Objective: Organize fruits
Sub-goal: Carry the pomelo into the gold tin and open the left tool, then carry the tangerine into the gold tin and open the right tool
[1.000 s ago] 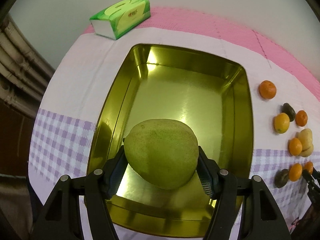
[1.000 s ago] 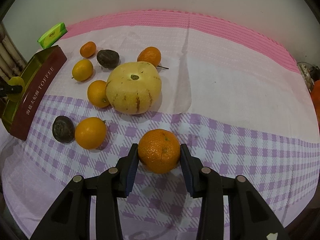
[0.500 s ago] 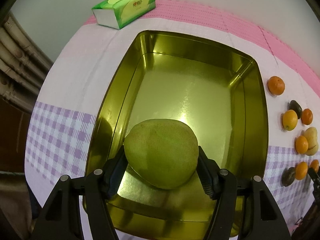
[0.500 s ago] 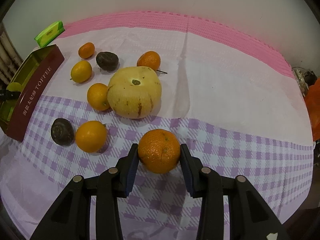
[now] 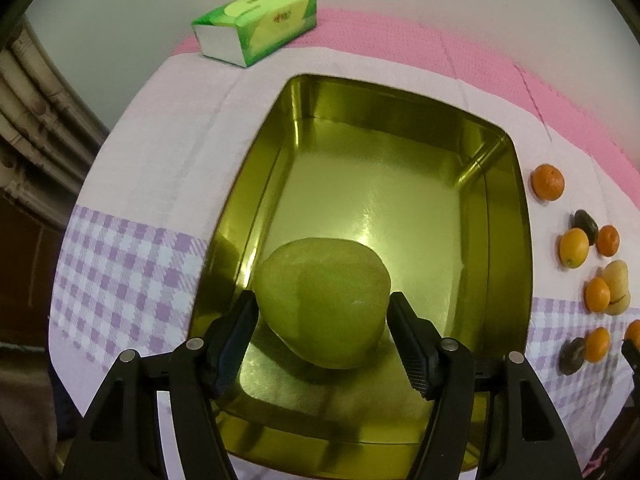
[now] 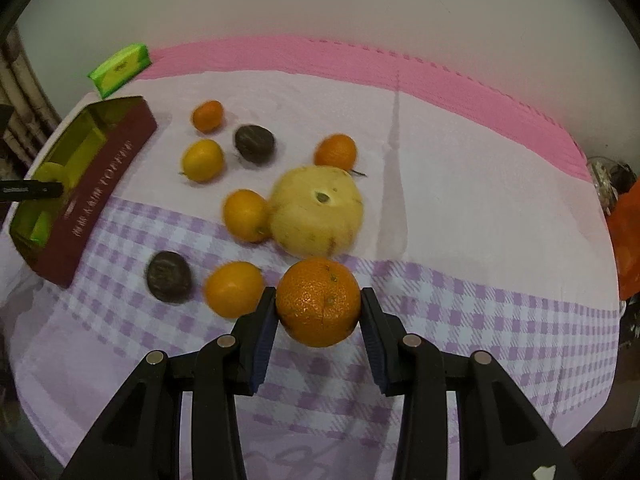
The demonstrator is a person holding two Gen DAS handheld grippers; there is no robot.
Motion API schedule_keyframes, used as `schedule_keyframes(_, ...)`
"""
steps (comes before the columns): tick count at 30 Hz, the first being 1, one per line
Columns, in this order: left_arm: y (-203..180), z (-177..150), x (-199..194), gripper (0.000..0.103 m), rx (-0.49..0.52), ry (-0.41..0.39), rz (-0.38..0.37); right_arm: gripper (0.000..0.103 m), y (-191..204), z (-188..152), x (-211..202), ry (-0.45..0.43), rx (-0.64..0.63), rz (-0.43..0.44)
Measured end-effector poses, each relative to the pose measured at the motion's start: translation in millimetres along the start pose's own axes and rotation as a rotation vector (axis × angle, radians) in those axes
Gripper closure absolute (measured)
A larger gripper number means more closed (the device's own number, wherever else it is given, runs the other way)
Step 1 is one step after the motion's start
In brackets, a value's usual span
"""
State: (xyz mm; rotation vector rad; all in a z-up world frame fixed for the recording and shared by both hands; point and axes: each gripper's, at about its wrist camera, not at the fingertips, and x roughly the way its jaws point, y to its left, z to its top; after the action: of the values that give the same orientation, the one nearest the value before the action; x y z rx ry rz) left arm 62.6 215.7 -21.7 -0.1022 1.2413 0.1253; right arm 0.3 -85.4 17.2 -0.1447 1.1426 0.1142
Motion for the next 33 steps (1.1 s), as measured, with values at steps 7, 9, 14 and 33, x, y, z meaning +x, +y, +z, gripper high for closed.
schedule_keyframes(7, 6.0, -2.3, -21.6, 0.021, -0.01, -0.048, -0.028, 0.066, 27.0, 21.5, -18.2, -0.047, -0.06, 0.078)
schedule_keyframes(9, 9.9, -5.5, -32.0, 0.021, -0.008, -0.074, -0.033, 0.066, 37.2, 29.3, -19.4, -0.058, -0.085, 0.095)
schedule_keyframes(14, 14.4, -10.7, -61.0, 0.019, 0.001, -0.171, 0.0, 0.066, 71.3, 53.3, -18.9, -0.08, -0.15, 0.165)
schedule_keyframes(33, 49.3, -16.1, -56.5, 0.018, -0.062, -0.182, 0.143, 0.066, 190.6, 137.9, 53.4, -0.051, -0.363, 0.252)
